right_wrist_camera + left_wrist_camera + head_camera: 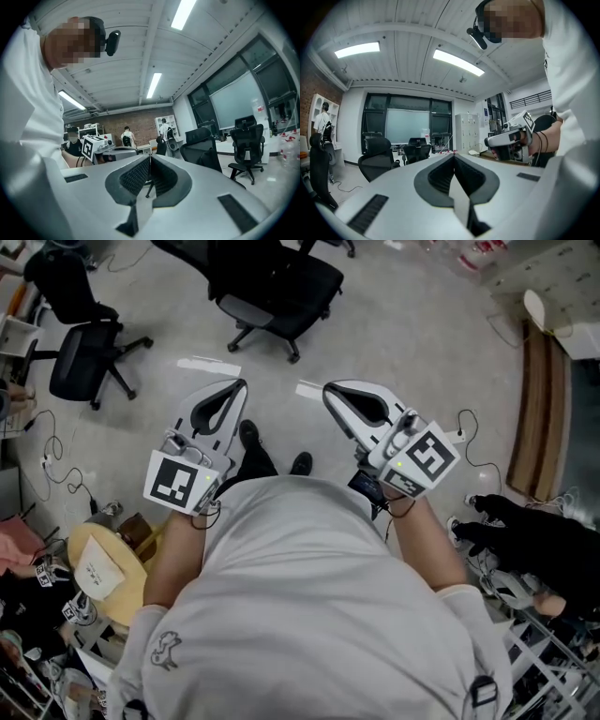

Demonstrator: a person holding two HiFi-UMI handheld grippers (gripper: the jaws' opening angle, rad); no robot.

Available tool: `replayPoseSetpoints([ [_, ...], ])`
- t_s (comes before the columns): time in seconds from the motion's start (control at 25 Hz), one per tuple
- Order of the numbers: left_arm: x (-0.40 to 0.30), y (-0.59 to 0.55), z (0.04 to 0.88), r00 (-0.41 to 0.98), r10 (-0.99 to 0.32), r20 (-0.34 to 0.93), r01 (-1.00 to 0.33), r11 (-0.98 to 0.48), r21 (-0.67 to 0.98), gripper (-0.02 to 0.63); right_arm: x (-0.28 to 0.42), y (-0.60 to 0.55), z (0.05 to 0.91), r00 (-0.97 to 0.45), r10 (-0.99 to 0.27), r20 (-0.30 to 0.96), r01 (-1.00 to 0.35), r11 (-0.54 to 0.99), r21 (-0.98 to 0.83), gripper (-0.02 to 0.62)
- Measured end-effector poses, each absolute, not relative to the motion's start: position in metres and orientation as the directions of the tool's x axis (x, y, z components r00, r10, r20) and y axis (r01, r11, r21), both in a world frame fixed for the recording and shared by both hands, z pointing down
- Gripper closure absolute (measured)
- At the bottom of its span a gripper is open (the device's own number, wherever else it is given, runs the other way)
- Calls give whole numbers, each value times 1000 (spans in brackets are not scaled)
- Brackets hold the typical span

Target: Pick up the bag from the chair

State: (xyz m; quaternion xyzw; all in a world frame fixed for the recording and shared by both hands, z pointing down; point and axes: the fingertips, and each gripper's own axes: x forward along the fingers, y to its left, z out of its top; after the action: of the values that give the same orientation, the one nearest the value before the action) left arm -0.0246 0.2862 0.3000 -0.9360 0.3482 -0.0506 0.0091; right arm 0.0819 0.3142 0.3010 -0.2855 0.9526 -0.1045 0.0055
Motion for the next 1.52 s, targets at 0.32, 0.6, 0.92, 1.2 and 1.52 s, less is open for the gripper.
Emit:
replayPoseSetpoints([
  [0.32, -41, 238, 300, 754, -646, 119, -646, -762, -45, 594, 69, 269, 297, -821, -569, 46, -564, 796, -218, 561],
  [0.6, -70, 188, 296, 775, -621, 114, -621, -783, -45, 594, 36, 217, 294, -805, -592, 36, -583, 780, -225, 561],
  [0.92, -123, 139, 279, 817, -571, 79, -567, -821, -67, 594, -9, 158, 278, -779, -627, 20, -617, 760, -204, 561],
  [1.2, -155, 101, 282, 818, -569, 85, -567, -823, -46, 594, -26, 120, 273, -752, -658, 35, -650, 734, -197, 561],
  [1.52, -160, 60, 288, 809, -582, 90, -582, -813, -26, 594, -29, 73, 279, -763, -644, 56, -641, 744, -191, 561],
])
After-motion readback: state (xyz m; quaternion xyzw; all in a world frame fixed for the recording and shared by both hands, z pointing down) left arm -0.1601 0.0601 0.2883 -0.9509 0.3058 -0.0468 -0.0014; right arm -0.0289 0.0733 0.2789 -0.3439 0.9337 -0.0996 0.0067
